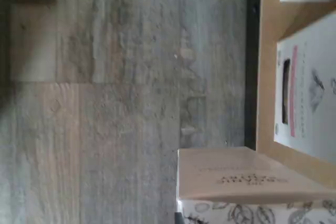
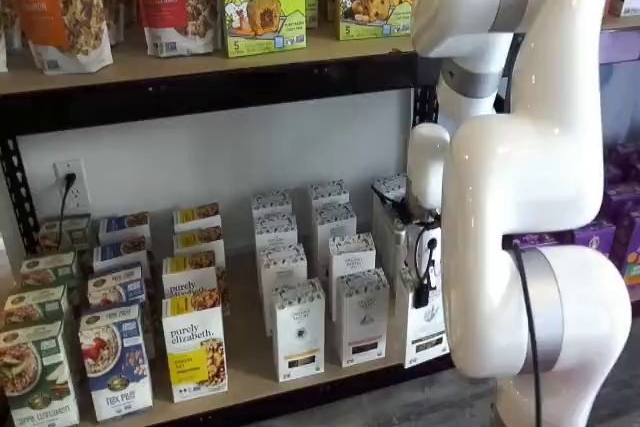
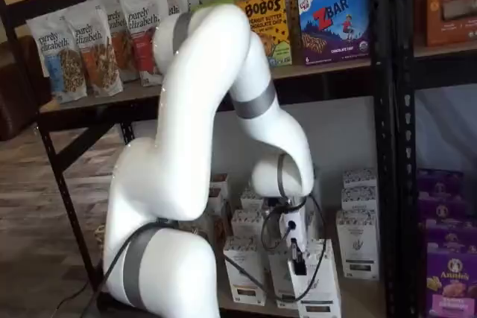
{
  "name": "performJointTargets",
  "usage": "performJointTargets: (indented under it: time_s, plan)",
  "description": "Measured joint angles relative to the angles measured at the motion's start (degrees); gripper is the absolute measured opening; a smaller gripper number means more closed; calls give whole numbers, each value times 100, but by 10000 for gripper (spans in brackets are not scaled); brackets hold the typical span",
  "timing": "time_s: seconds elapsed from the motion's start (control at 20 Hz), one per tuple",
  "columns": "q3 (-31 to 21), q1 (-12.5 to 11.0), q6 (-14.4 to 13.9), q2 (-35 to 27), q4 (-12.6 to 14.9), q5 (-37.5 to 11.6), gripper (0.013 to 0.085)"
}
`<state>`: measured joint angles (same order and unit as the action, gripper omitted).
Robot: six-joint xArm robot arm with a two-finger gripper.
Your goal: Pick up the white box with a green strip in the middle, on the bottom shelf, the sixth box from the left
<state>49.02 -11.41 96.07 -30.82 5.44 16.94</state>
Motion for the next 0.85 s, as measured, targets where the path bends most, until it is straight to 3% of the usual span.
performJointTargets:
  time_s: [0.3, 0.45, 0.65, 0.85]
  plan:
    - [-897, 336, -2, 1120, -354, 354, 450]
    - [-1296, 494, -293, 1698, -214, 532, 450]
    - [-1613, 690, -324, 2273, -395, 776, 450]
    - [-1765, 844, -523, 2657, -345, 1023, 450]
